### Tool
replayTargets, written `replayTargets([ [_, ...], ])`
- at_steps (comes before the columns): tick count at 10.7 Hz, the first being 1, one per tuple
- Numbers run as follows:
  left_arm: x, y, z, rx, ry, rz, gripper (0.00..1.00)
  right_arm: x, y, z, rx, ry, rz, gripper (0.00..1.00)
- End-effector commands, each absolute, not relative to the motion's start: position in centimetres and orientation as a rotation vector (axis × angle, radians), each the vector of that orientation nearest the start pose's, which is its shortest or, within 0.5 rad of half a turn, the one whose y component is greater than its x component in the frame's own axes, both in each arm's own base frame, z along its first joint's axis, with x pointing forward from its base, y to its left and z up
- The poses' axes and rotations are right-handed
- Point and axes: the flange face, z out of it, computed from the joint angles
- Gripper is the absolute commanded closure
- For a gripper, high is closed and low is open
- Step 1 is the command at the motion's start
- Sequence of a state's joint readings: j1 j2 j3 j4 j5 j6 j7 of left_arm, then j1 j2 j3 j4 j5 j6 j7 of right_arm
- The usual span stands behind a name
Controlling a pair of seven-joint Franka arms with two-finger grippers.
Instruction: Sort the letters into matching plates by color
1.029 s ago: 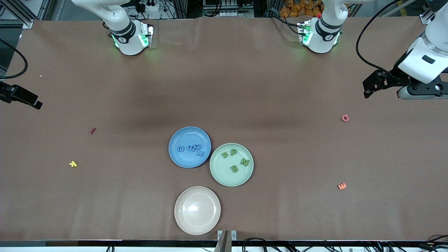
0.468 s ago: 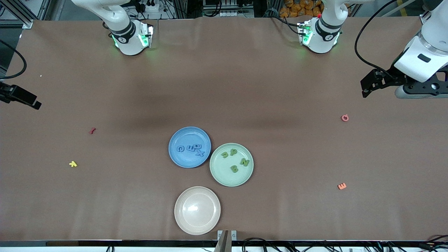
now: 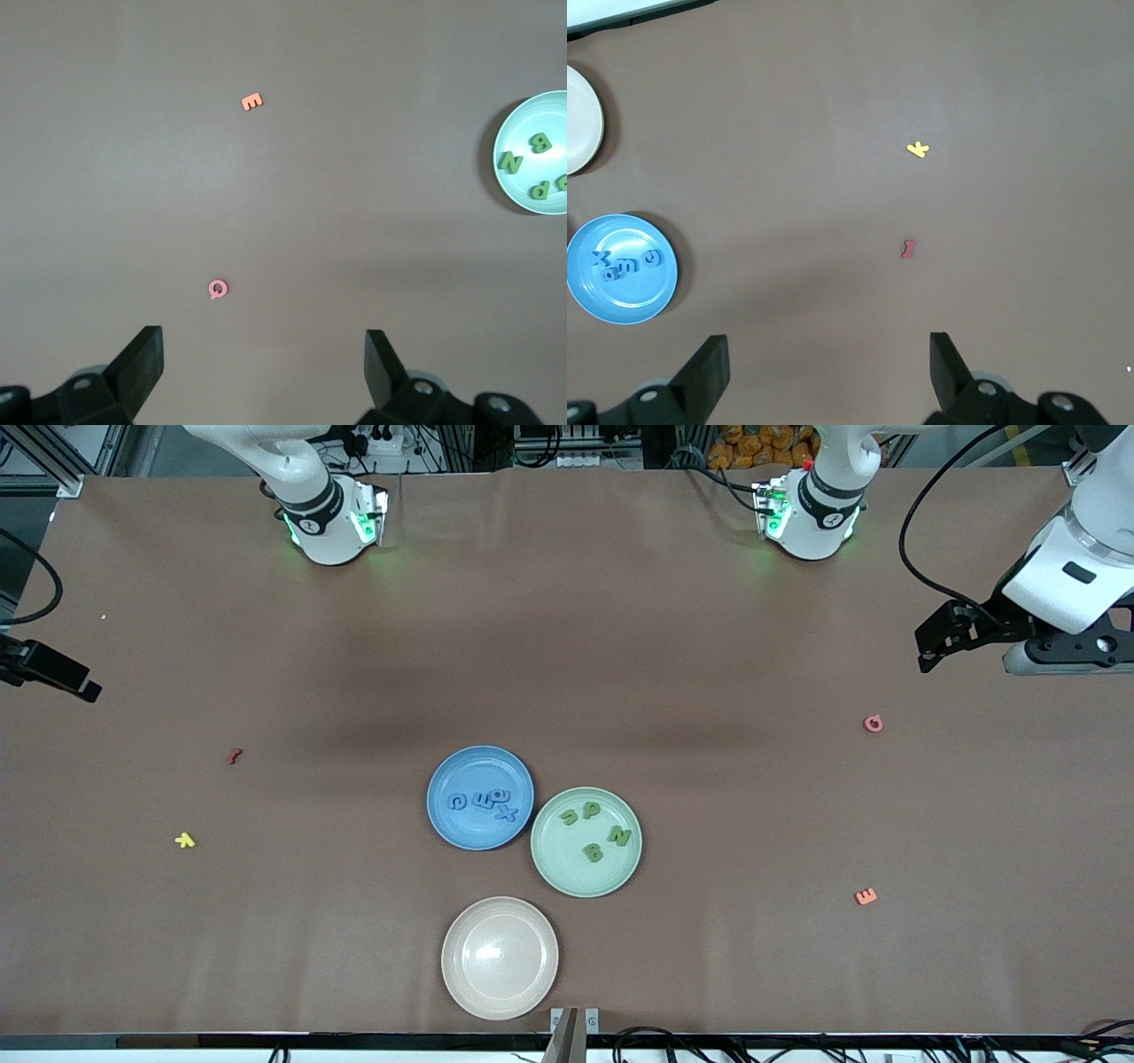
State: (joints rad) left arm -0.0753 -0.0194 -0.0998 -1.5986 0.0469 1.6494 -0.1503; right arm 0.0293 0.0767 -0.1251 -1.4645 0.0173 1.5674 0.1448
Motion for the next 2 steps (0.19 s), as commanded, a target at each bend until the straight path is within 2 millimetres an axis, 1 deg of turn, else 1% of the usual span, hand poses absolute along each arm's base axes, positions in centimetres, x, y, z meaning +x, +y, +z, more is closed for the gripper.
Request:
replayTargets([
  [1, 55.15, -9.22, 63.35, -3.127, 0.099, -0.116, 0.0, 57.2, -4.84, 63.47, -3.126, 0.363, -0.056, 0.0],
  [2, 55.17, -9.15, 63.35, -3.129, 0.099, -0.116, 0.0, 57.25, -4.76, 63.38, -3.127, 0.361, -0.054, 0.0],
])
